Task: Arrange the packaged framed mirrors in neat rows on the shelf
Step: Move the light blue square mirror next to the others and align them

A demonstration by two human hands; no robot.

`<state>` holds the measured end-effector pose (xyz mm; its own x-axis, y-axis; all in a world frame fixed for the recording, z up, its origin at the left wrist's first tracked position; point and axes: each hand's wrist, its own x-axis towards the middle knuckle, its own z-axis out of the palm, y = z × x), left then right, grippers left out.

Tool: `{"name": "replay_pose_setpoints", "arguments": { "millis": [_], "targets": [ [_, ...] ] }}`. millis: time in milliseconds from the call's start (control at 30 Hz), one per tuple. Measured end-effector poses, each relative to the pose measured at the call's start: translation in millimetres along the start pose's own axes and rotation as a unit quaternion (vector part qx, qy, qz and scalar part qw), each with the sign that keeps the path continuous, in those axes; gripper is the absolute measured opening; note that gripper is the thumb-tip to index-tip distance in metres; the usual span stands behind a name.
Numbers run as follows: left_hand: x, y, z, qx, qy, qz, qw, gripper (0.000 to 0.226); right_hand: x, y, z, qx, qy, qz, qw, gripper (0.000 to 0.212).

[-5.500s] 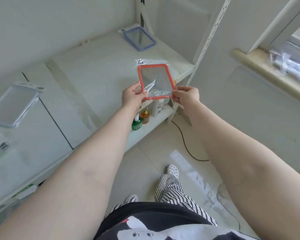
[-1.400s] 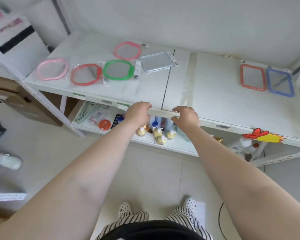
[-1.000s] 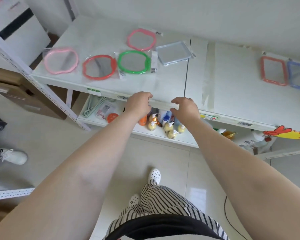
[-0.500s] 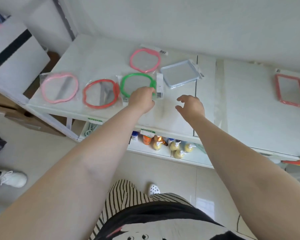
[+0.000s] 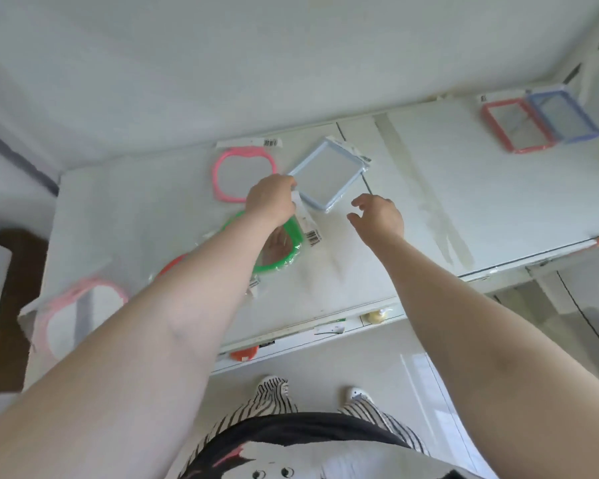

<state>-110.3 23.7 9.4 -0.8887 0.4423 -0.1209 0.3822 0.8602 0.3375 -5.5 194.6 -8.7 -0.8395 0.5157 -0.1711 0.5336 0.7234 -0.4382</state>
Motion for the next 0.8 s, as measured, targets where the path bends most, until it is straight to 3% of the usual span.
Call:
{"name": "replay_pose_setpoints", "arguments": {
  "millis": [433,633,800],
  "targets": [
    [59.3,-0.7,14.7,0.036,-0.032,0.037,0.998,0.04,34.1,-32.4,31.0,0.073,0.023,0.117,0.99,0.038],
    [78.4,1.5,30.2,0.064,-0.099,-0.019,0.993,0.036,52.6,-33.7,54.2,0.085,0.002,0.129,0.988,0.038],
    [82.5,-2.1,42.3,0.041,-0.077,-0.061,0.994,0.036,57.4,-29.9,67.4,0.169,0.036,0.156,0.973,0.032]
  ]
}}
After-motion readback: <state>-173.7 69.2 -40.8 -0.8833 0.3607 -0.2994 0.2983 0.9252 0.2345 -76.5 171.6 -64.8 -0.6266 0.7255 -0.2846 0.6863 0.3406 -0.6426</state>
